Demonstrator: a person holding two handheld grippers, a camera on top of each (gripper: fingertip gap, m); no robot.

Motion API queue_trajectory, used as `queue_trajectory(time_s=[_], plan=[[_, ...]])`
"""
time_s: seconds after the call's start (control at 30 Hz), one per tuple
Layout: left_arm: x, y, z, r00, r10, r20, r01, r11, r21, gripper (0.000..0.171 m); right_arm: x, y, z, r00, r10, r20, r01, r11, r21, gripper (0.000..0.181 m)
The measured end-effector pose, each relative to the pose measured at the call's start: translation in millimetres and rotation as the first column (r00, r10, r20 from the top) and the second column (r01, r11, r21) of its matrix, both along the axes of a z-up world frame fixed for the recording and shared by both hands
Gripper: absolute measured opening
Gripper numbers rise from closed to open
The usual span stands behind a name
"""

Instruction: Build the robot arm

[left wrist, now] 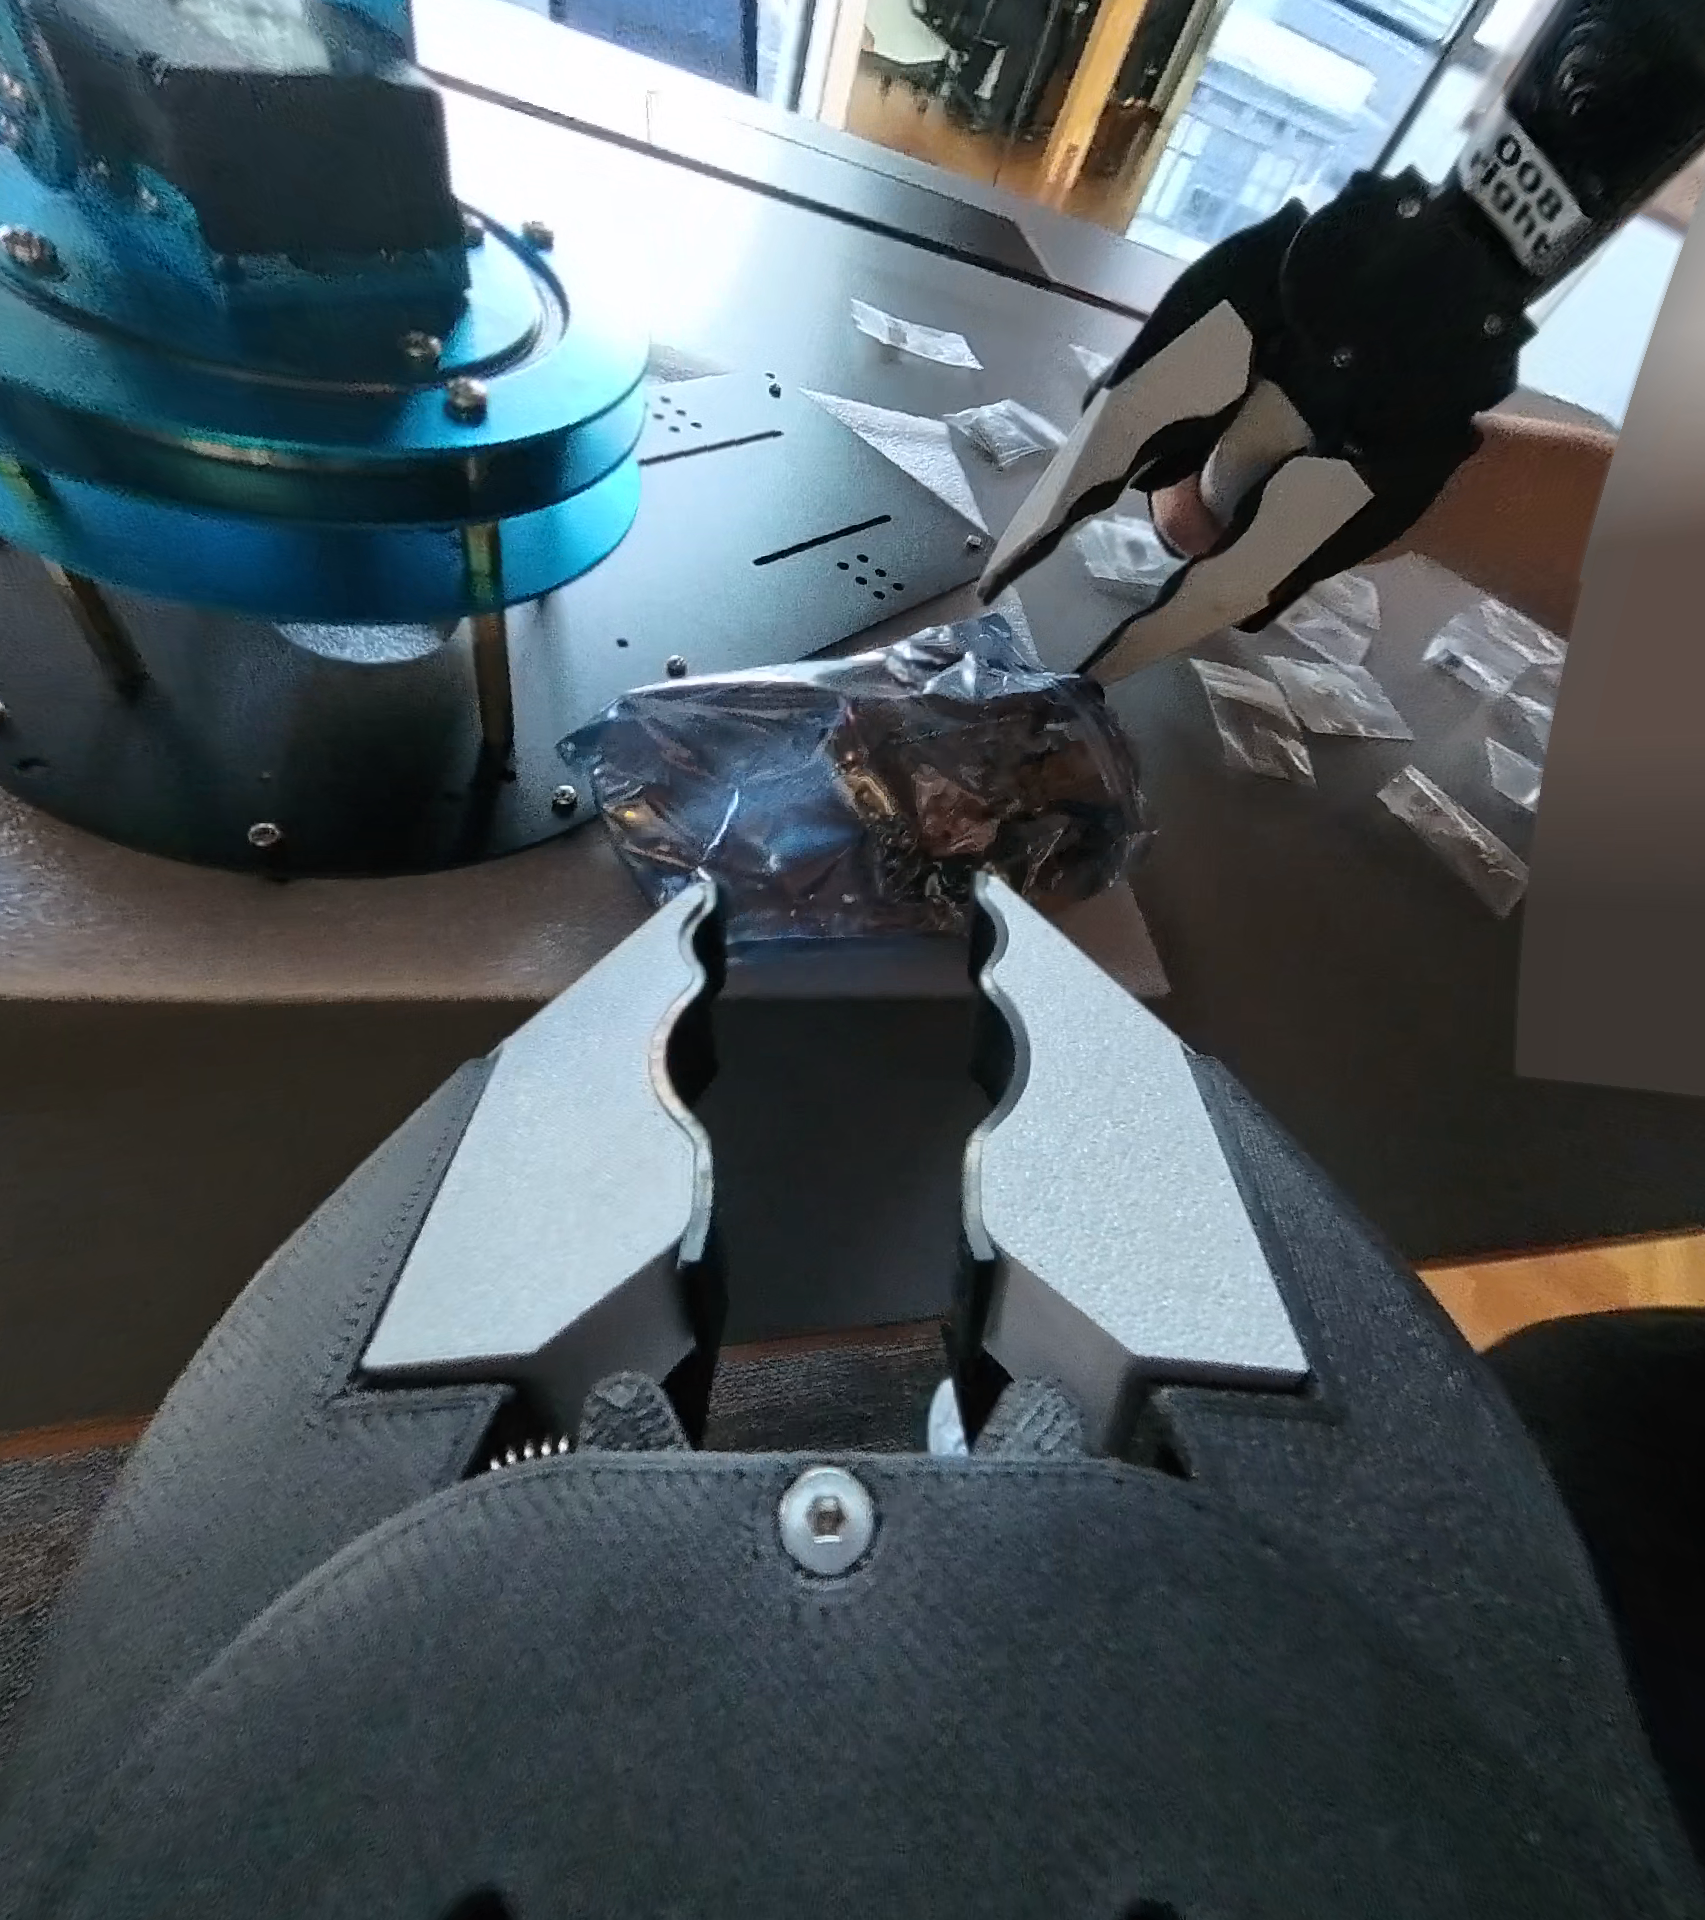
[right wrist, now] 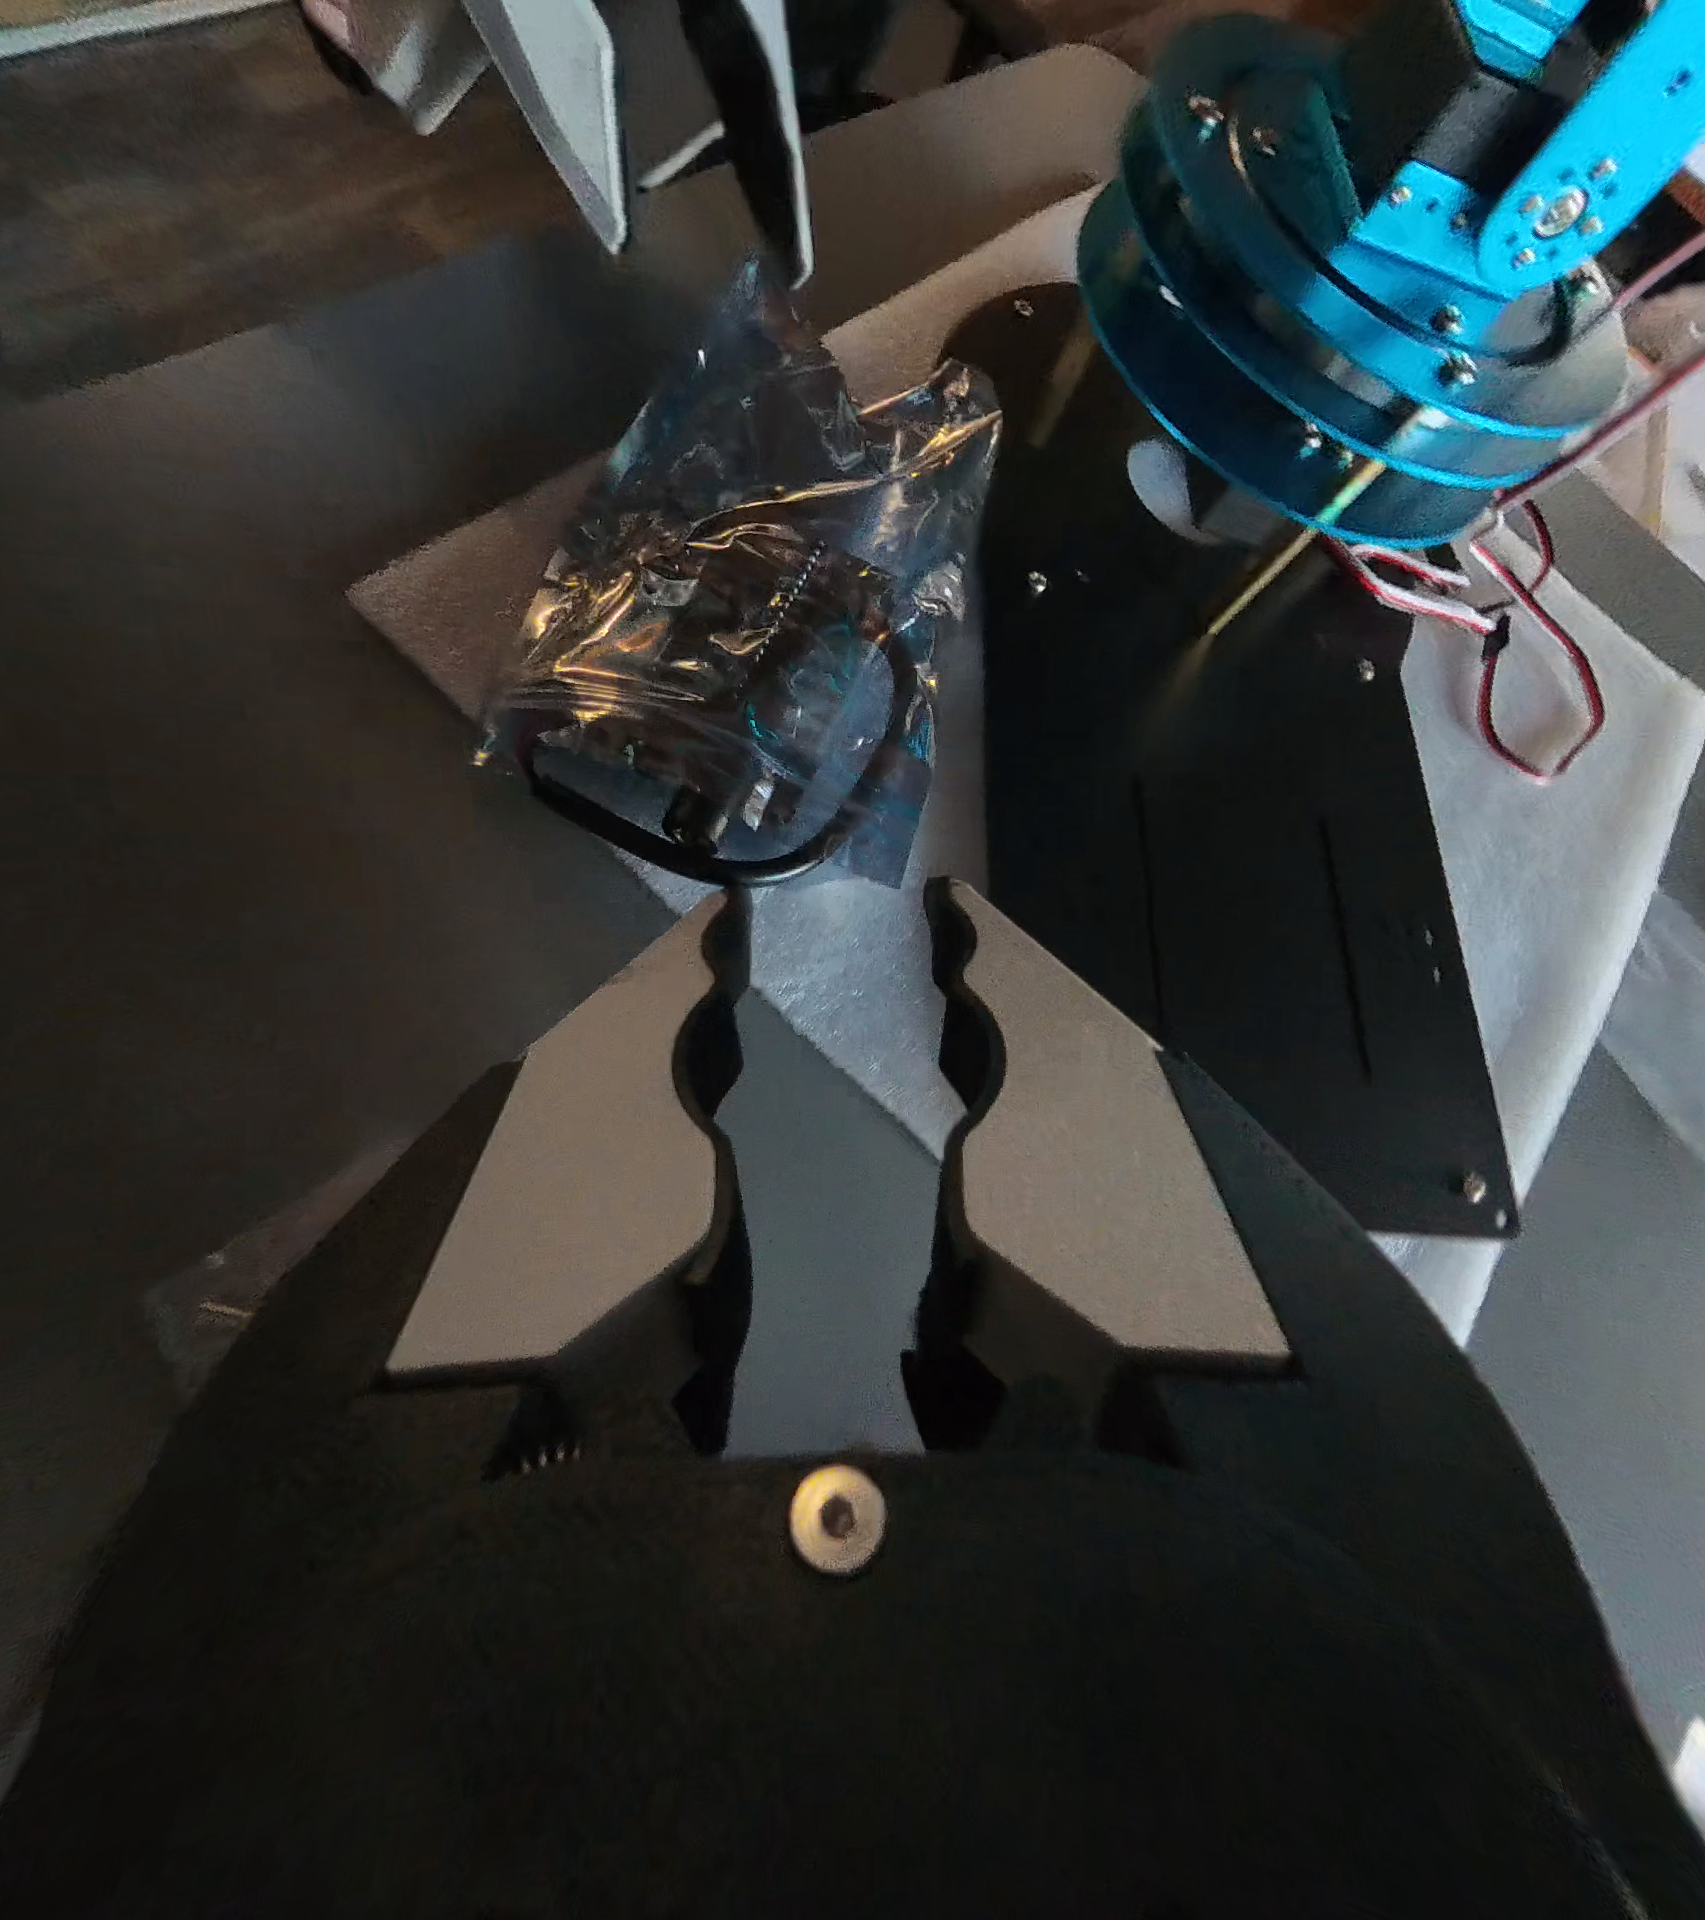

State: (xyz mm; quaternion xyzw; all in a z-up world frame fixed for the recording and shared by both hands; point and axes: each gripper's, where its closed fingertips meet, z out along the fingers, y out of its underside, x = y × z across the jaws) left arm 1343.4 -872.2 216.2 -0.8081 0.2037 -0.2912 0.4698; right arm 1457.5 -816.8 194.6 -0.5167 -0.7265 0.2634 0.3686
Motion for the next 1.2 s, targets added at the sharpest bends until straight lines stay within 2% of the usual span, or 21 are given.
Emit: queue_trajectory(time_s=[0.13,0.23,0.37,0.43,0.53,0.7,0.93,1.2], plan=[[18,-7,-2,0.991,-0.003,-0.137,0.011,0.998,0.054,0.051,-4,2,-7,0.993,0.111,0.046,-0.113,0.993,0.033,0.036],[30,-12,-4,0.964,-0.01,-0.267,0.047,0.99,0.134,0.057,-2,3,-6,0.973,0.207,0.1,-0.21,0.978,0.013,0.029],[47,-2,-25,0.897,-0.002,-0.443,0.065,0.99,0.127,0.08,-5,16,-8,0.944,0.282,0.169,-0.278,0.959,-0.051,0.028],[53,1,-27,0.873,0.014,-0.487,0.065,0.988,0.144,0.077,-12,18,-4,0.933,0.328,0.151,-0.321,0.945,-0.069,0.027],[54,6,-28,0.887,0.041,-0.46,0.028,0.99,0.142,0.07,-19,9,-3,0.898,0.416,0.146,-0.407,0.909,-0.088,0.014],[54,9,-27,0.877,0.038,-0.479,0.032,0.99,0.137,0.07,-16,1,-3,0.869,0.46,0.18,-0.46,0.887,-0.046,0.011],[58,12,-26,0.901,-0.067,-0.428,0.152,0.974,0.166,0.071,-2,-13,9,0.858,0.471,0.206,-0.48,0.877,-0.009,0.008],[61,12,-29,0.915,-0.183,-0.359,0.229,0.969,0.091,0.071,11,-23,7,0.851,0.462,0.249,-0.458,0.886,-0.076,0.008]])
